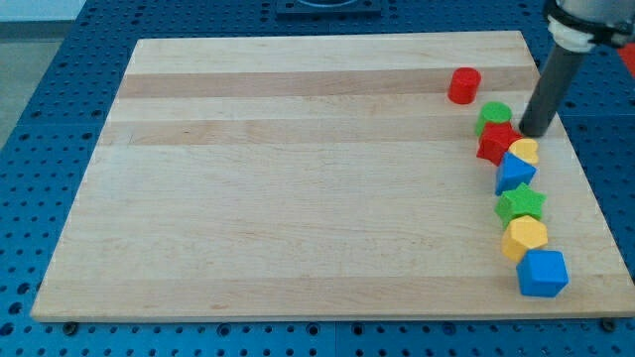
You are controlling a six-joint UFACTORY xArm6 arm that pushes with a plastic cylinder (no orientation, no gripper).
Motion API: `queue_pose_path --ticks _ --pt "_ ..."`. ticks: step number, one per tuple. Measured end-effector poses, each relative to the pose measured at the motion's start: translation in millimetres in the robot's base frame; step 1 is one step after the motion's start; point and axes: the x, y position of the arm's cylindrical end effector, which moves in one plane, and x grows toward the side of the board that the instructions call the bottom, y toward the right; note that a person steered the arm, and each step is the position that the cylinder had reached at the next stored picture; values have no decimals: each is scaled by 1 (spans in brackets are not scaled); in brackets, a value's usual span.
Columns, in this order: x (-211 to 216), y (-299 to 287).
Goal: Separate the blue triangle from the line of blocks
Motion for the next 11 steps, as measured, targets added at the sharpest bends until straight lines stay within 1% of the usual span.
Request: queue_pose_path --ticks 2,4,5,6,7,8,9,11 --pt "5 13" --pt "28 15" --pt "28 15" --pt "48 16" --pt "49 12" --pt "71 -19" --pt "80 -61" --pt "80 -121"
